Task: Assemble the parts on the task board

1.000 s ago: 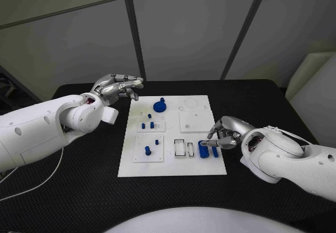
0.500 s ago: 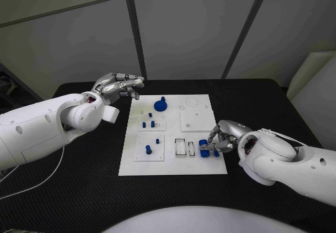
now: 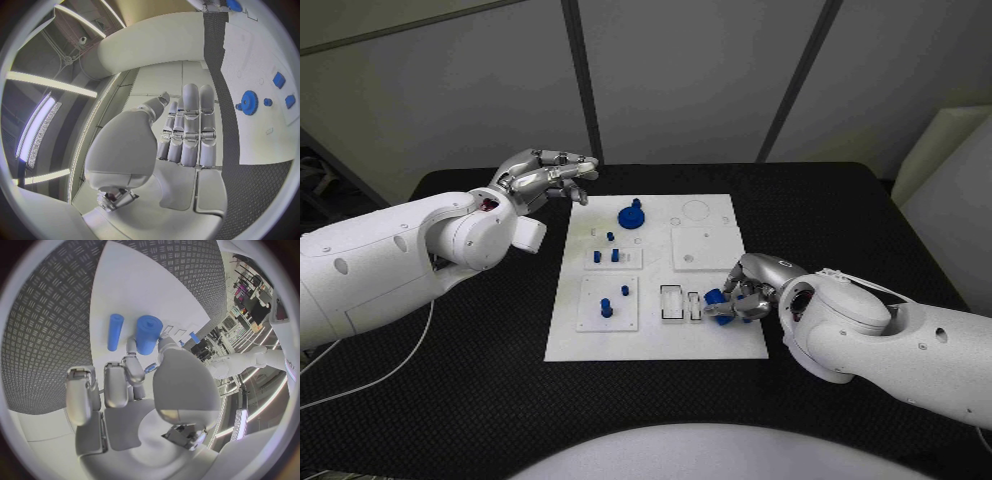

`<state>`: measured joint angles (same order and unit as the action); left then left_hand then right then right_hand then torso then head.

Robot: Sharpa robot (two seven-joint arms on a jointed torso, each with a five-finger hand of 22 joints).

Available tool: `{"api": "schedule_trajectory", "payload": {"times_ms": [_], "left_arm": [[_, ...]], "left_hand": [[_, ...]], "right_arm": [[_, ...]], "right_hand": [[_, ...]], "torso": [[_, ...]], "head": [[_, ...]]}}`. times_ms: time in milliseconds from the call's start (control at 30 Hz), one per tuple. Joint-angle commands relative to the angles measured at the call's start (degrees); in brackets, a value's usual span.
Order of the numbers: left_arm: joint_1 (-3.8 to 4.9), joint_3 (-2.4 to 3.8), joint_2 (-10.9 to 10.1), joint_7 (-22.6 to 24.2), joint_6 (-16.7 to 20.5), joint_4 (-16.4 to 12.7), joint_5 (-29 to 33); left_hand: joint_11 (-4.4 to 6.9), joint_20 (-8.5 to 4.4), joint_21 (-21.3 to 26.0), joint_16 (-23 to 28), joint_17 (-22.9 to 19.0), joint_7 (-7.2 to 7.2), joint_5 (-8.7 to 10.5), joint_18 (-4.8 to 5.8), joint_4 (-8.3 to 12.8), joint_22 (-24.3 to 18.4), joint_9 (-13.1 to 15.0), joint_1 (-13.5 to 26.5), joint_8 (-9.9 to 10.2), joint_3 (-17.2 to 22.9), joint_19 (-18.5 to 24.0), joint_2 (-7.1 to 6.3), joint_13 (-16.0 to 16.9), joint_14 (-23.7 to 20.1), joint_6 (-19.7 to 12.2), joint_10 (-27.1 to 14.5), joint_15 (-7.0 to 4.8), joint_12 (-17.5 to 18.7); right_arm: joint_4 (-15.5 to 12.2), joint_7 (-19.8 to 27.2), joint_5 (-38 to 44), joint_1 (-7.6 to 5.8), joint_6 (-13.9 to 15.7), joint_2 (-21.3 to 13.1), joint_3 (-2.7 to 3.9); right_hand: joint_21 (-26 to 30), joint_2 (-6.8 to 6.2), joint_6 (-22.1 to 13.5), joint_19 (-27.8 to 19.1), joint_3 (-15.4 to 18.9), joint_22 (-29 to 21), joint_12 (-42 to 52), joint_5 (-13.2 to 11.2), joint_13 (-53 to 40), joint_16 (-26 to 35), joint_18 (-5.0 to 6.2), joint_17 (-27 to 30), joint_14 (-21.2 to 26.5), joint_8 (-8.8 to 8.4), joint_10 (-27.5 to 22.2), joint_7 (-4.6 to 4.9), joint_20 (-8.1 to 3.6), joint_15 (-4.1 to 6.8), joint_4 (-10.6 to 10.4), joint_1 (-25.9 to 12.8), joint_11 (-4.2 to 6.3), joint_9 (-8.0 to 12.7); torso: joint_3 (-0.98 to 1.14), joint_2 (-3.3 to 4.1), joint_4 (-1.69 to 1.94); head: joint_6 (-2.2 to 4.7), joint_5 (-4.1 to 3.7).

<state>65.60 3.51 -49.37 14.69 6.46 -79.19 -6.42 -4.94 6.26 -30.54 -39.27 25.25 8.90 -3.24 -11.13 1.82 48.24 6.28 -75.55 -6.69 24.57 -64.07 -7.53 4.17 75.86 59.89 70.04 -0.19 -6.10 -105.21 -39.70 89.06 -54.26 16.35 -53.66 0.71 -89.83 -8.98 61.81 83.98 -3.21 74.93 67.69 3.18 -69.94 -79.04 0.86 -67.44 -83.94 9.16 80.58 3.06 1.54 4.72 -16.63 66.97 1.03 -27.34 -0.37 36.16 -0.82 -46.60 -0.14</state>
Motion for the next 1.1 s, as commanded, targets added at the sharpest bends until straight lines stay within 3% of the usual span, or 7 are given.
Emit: {"api": "schedule_trajectory", "payload": {"times_ms": [33, 167, 300, 467, 633, 800, 1100], "left_arm": [[0.09, 0.04, -0.1, 0.3, -0.4, -0.2, 0.2], [0.09, 0.04, -0.1, 0.3, -0.4, -0.2, 0.2], [0.09, 0.04, -0.2, 0.4, -0.4, -0.2, 0.2], [0.09, 0.04, -0.2, 0.3, -0.4, -0.2, 0.2], [0.08, 0.04, -0.1, 0.3, -0.5, -0.1, 0.2], [0.08, 0.04, 0.1, 0.3, -0.5, -0.1, 0.2], [0.08, 0.04, 0.2, 0.3, -0.5, -0.1, 0.2]], "left_hand": [[0.05, -0.03, 0.2, 0.2, -0.1, 0.01, 0.31, 0.70, -0.1, -0.1, 0.1, 0.3, 0.3, -0.3, -0.3, 0.50, 0.1, 0.0, -0.5, -0.4, 0.34, 0.2], [0.05, -0.03, 0.2, 0.2, -0.1, 0.01, 0.31, 0.70, -0.1, -0.1, 0.1, 0.3, 0.3, -0.3, -0.3, 0.50, 0.1, 0.0, -0.5, -0.4, 0.34, 0.2], [0.05, -0.03, 0.2, 0.2, -0.1, 0.01, 0.31, 0.70, -0.1, -0.1, 0.1, 0.3, 0.3, -0.3, -0.3, 0.50, 0.1, 0.0, -0.5, -0.4, 0.34, 0.2], [0.05, -0.03, 0.2, 0.2, -0.1, 0.01, 0.31, 0.70, -0.1, -0.1, 0.1, 0.3, 0.3, -0.3, -0.3, 0.50, 0.1, 0.0, -0.5, -0.4, 0.34, 0.2], [0.05, -0.03, 0.2, 0.2, -0.1, 0.01, 0.31, 0.70, -0.1, -0.1, 0.1, 0.3, 0.3, -0.3, -0.3, 0.50, 0.1, 0.0, -0.5, -0.4, 0.34, 0.2], [0.05, -0.03, 0.2, 0.2, -0.1, 0.01, 0.31, 0.70, -0.1, -0.1, 0.1, 0.3, 0.3, -0.3, -0.3, 0.50, 0.1, 0.0, -0.5, -0.4, 0.34, 0.2], [0.05, -0.02, 0.3, 0.2, -0.1, 0.00, 0.31, 0.70, -0.1, -0.1, 0.1, 0.4, 0.3, -0.4, -0.3, 0.55, 0.1, 0.0, -0.5, -0.4, 0.35, 0.2]], "right_arm": [[0.4, -1.2, 0.3, 0.39, -1.2, 0.2, -0.22], [0.4, -1.3, 0.4, 0.49, -0.2, 0.2, -0.22], [-0.3, -1.1, 0.6, 0.55, 3.5, 0.0, -0.22], [-2.3, 0.1, 0.4, 0.58, 9.5, -0.9, -0.20], [-4.5, 1.1, -0.6, 0.56, 12.9, -1.4, -0.15], [-4.9, 1.3, -2.1, 0.54, 12.7, -0.4, -0.11], [-2.8, 0.5, -3.7, 0.51, 7.9, 3.2, -0.06]], "right_hand": [[-0.2, 0.72, 0.8, 6.0, -0.6, 15.1, 0.4, 0.4, -0.4, -0.4, -0.86, -0.1, -2.2, 0.49, 0.4, -0.02, -0.11, 0.31, 0.0, 1.2, 0.17, -0.5], [-0.2, 1.69, 1.7, 6.0, -1.3, 15.1, 1.1, 0.7, -1.1, -0.5, -0.86, -0.4, -2.2, 0.78, 0.8, -0.33, -0.29, 0.52, 0.2, 2.3, 0.44, -1.5], [-0.2, 2.12, 2.7, 6.0, -1.5, 15.1, 2.0, 6.4, -2.1, -0.7, -0.86, -0.8, -2.3, 0.98, 1.4, -0.78, -0.62, 0.86, 0.1, 2.8, 0.86, -2.7], [-0.2, 2.35, 4.0, 6.0, -1.3, 15.1, 1.9, 7.1, -2.3, -0.7, -0.86, -0.9, -2.3, 1.32, 1.6, -1.20, -0.86, 1.11, -0.1, 1.9, 1.22, -3.9], [-0.2, 2.69, 4.5, 6.0, -1.2, 15.1, 2.0, 7.3, -2.5, -0.8, -0.86, -1.1, -2.3, 1.37, 1.7, -1.42, -1.01, 1.28, -0.2, 0.9, 1.39, -4.6], [-0.2, 2.86, 4.6, 6.0, -1.1, 15.1, 1.9, 7.3, -2.5, -0.9, -0.86, -1.2, -2.3, 1.29, 1.8, -1.49, -1.09, 1.34, -0.2, 0.1, 1.46, -5.0], [-0.2, 2.43, 4.8, 6.0, -0.6, 15.1, 1.9, 7.2, -2.8, -0.9, -0.86, -1.4, -2.4, 0.76, 2.0, -1.64, -1.23, 1.47, -0.3, -3.8, 1.57, -6.4]], "torso": [[-0.02, -0.03, 0.02], [0.00, -0.05, -0.01], [0.04, -0.05, -0.11], [0.06, -0.03, -0.09], [-0.05, -0.09, 0.01], [-0.03, -0.03, 0.03], [-0.11, -0.01, 0.05]], "head": [[-0.05, 0.04], [-0.07, 0.10], [0.07, 0.13], [0.21, 0.13], [0.34, -0.19], [0.49, -0.29], [0.56, -0.17]]}}
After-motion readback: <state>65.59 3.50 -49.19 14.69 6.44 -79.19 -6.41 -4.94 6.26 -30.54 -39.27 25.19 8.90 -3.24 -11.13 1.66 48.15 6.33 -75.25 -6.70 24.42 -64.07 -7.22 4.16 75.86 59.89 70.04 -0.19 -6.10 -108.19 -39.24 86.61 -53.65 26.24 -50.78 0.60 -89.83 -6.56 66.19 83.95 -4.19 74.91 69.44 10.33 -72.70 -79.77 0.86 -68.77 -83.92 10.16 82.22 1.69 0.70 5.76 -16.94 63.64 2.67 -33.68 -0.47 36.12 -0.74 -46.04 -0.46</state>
